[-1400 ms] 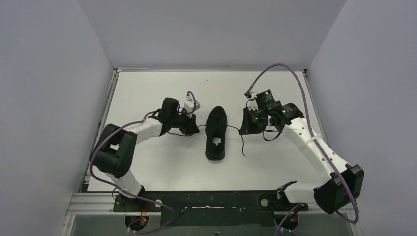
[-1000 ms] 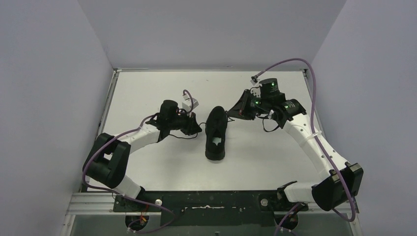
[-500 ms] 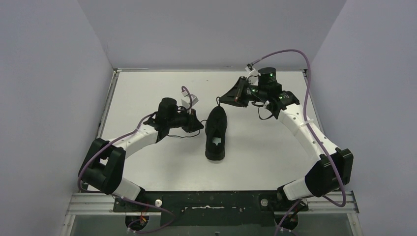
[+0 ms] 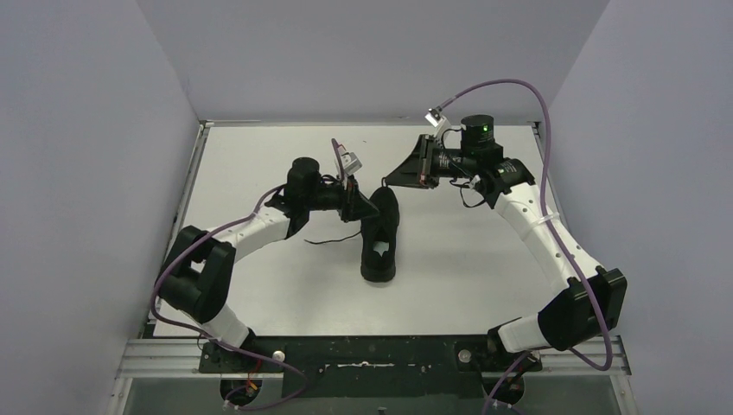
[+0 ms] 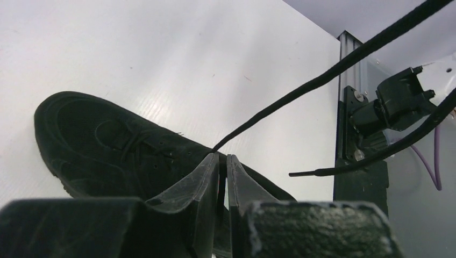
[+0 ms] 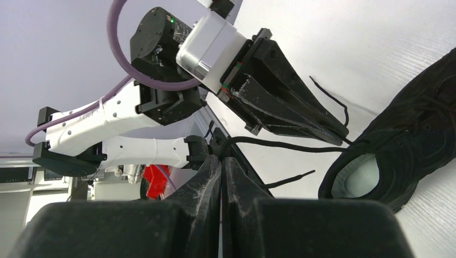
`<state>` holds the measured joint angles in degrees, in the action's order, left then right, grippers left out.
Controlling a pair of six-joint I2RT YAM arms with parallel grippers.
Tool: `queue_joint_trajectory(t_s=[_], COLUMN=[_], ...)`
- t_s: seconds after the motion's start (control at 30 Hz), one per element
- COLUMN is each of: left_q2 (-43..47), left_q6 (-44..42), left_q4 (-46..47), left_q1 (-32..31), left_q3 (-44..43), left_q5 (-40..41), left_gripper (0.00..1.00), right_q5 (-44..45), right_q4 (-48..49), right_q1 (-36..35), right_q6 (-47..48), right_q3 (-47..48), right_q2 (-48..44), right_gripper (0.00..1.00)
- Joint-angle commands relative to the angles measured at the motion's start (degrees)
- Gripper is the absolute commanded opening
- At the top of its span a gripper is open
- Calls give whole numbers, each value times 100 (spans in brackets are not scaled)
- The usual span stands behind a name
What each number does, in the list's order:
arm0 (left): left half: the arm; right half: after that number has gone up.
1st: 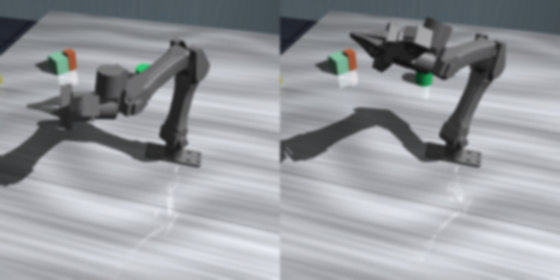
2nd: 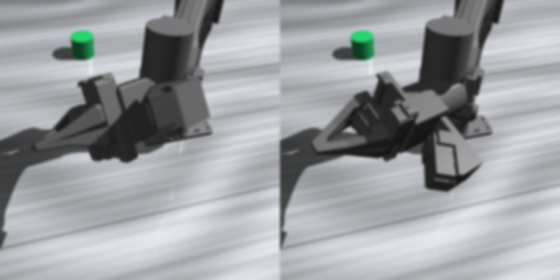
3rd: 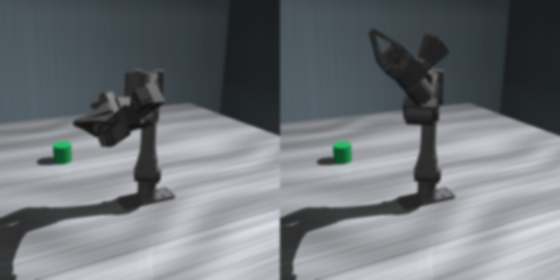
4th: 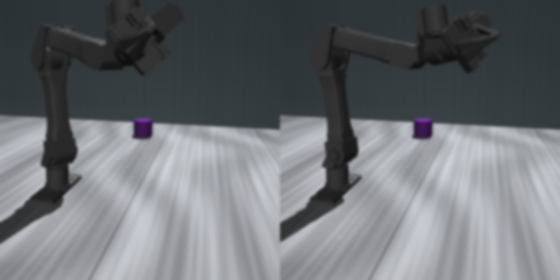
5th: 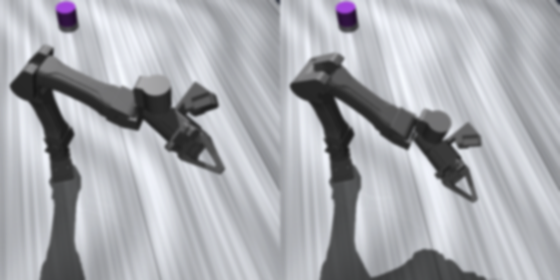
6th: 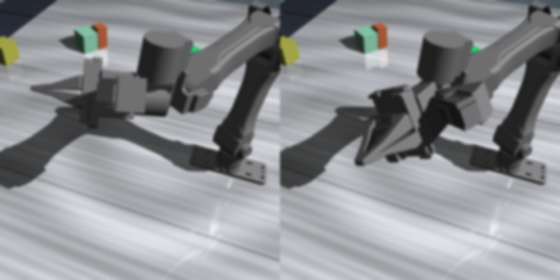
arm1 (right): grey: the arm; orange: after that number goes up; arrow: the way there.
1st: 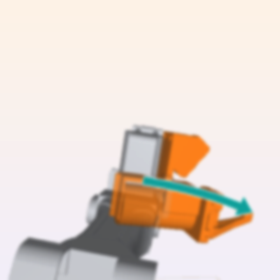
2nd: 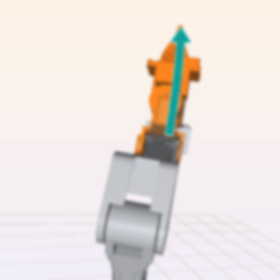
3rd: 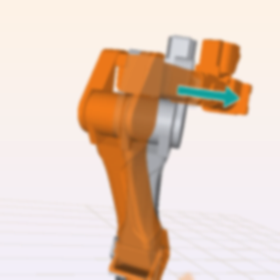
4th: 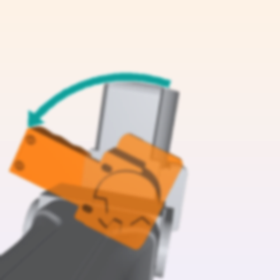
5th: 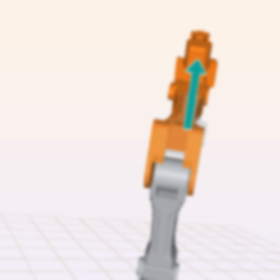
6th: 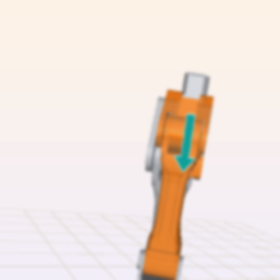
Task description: Tie the shoes
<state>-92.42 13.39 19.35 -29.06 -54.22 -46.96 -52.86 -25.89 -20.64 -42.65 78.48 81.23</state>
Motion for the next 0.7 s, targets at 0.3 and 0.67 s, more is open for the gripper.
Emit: queue_joint_trajectory(t_s=[0.3,0.67], left_q2=[-24,-27], left_q6=[-4,-209], left_q4=[378,536], left_q1=[265,524], left_q3=[-63,610], left_q5=[-522,-431], left_gripper=[19,55], right_q5=[-296,-491], right_q4=[461,-17], right_q1=[110,227], right_q6=[-84,333], right_q3=[392,639], right_q2=[51,232], right_gripper=[0,0])
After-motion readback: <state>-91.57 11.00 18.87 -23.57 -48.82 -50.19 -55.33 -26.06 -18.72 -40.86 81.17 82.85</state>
